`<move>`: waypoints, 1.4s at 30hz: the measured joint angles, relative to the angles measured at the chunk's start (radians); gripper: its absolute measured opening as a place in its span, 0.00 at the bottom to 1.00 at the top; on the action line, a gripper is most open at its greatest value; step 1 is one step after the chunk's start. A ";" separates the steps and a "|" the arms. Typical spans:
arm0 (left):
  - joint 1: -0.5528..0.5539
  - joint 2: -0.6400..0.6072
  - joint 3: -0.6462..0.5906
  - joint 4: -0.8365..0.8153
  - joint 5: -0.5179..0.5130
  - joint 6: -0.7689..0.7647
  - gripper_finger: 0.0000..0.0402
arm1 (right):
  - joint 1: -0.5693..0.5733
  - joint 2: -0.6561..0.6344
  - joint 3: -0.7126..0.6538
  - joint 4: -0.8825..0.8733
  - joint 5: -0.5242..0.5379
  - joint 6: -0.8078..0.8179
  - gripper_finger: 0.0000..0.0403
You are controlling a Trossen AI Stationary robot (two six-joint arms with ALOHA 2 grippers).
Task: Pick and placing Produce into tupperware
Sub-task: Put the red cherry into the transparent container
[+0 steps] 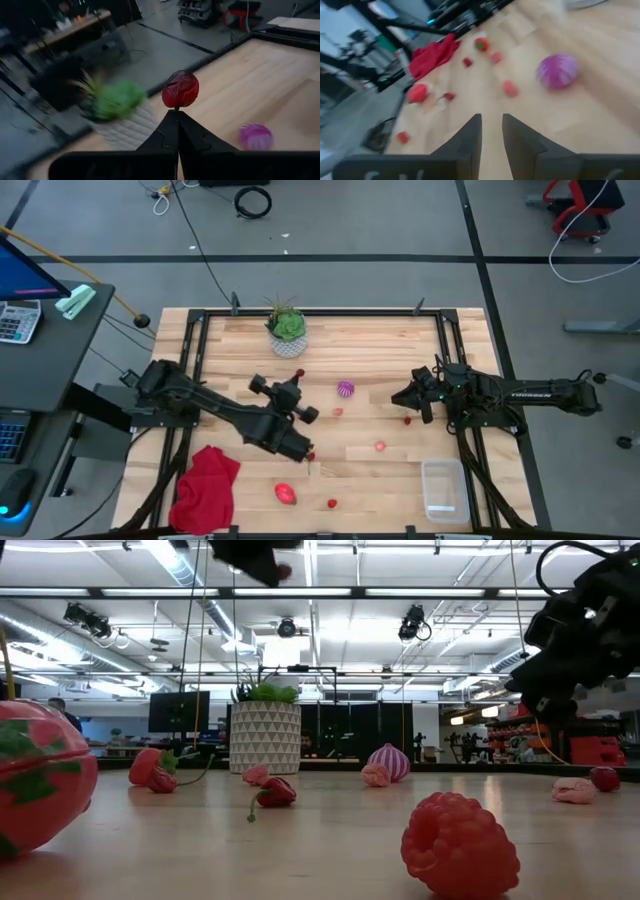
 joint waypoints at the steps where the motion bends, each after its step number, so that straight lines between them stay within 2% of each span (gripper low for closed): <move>1: 0.007 0.001 -0.030 0.092 0.009 0.046 0.00 | 0.000 0.002 0.000 0.000 0.028 -0.001 0.21; 3: 0.021 0.001 -0.072 0.314 0.046 0.199 0.00 | 0.000 0.003 0.000 0.001 0.095 -0.019 0.21; 5: 0.044 0.001 -0.111 0.599 0.135 0.436 0.00 | 0.000 0.002 0.000 0.001 0.152 -0.057 0.21; 8: 0.099 0.001 -0.177 1.093 0.404 0.839 0.00 | 0.000 0.002 0.000 0.002 0.248 -0.137 0.21; 10: 0.142 0.001 -0.215 1.359 0.576 1.001 0.00 | 0.000 0.002 0.000 0.002 0.311 -0.187 0.21; 11: 0.162 0.001 -0.229 1.438 0.618 1.032 0.00 | 0.000 0.002 0.000 0.002 0.332 -0.209 0.21; 15: 0.239 0.000 -0.255 1.470 0.634 1.012 0.00 | 0.000 0.002 0.000 0.003 0.356 -0.270 0.21; 18: 0.289 0.016 -0.291 1.528 0.672 0.939 0.00 | 0.000 0.002 0.000 0.004 0.360 -0.245 0.21; 22: 0.324 0.088 -0.377 1.824 0.774 0.961 0.00 | 0.000 0.007 0.000 0.005 0.321 -0.140 0.21; 25: 0.340 0.152 -0.397 2.054 0.875 0.986 0.00 | 0.000 0.007 0.000 0.007 0.262 -0.193 0.21; 27: 0.346 0.192 -0.398 2.122 0.909 0.988 0.01 | 0.001 0.007 0.000 0.019 0.206 -0.225 0.21; 31: 0.347 0.232 -0.400 2.140 0.912 0.988 0.02 | 0.025 0.007 0.000 0.059 0.059 -0.222 0.21; 33: 0.347 0.237 -0.399 2.150 0.912 0.988 0.01 | 0.048 0.007 0.000 0.093 0.035 -0.189 0.21; 38: 0.344 0.240 -0.399 2.153 0.913 1.019 0.01 | 0.125 0.014 0.000 0.177 0.052 -0.144 0.21; 42: 0.345 0.240 -0.399 2.153 0.912 1.028 0.03 | 0.178 0.021 0.000 0.209 0.151 -0.084 0.21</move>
